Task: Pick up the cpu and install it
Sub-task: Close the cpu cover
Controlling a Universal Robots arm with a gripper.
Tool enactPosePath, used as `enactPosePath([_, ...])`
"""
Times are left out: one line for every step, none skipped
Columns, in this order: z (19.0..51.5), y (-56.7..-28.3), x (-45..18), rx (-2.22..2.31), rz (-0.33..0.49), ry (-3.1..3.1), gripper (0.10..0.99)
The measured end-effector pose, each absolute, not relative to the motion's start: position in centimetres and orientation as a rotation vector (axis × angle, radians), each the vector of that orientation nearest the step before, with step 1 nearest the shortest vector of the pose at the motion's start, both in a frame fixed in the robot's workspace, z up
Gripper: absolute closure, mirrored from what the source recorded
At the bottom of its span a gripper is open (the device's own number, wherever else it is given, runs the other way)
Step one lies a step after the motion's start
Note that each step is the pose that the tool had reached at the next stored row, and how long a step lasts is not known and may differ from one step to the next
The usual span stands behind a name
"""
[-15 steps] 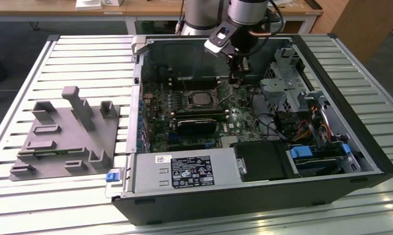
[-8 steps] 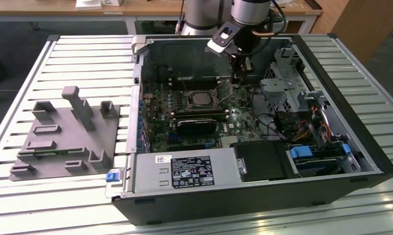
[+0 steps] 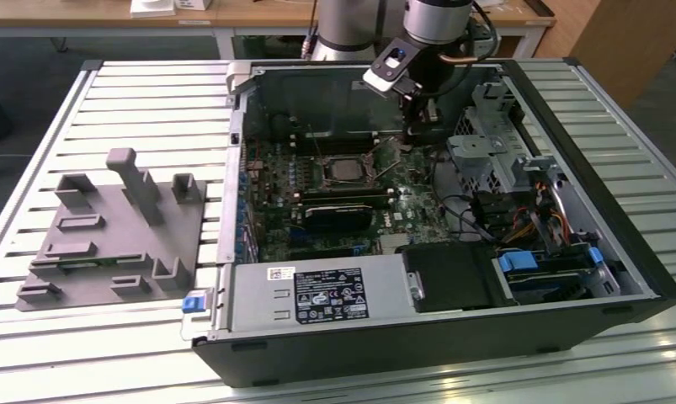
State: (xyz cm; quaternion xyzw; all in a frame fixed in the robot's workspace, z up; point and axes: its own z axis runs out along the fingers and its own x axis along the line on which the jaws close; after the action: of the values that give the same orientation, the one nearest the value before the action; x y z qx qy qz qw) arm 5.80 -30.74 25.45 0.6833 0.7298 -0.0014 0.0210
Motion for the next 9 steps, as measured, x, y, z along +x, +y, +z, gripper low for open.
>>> enactPosePath([25.38, -30.72, 5.87, 2.119, -0.004, 2.262, 0.980])
enactPosePath([25.30, -30.70, 5.95, 2.119, -0.005, 2.262, 0.980])
enactPosePath([25.20, -30.68, 6.00, 2.119, -0.005, 2.262, 0.980])
enactPosePath([25.08, -30.66, 6.05, 2.119, -0.005, 2.262, 0.980])
enactPosePath([24.97, -30.66, 6.09, 2.119, -0.006, 2.262, 0.980])
enactPosePath([24.84, -30.65, 6.10, 2.120, -0.006, 2.263, 0.980])
enactPosePath([24.71, -30.64, 6.09, 2.120, -0.007, 2.263, 0.980])
enactPosePath([24.57, -30.64, 6.09, 2.120, -0.007, 2.263, 0.980])
enactPosePath([24.44, -30.64, 6.09, 2.120, -0.008, 2.263, 0.980])
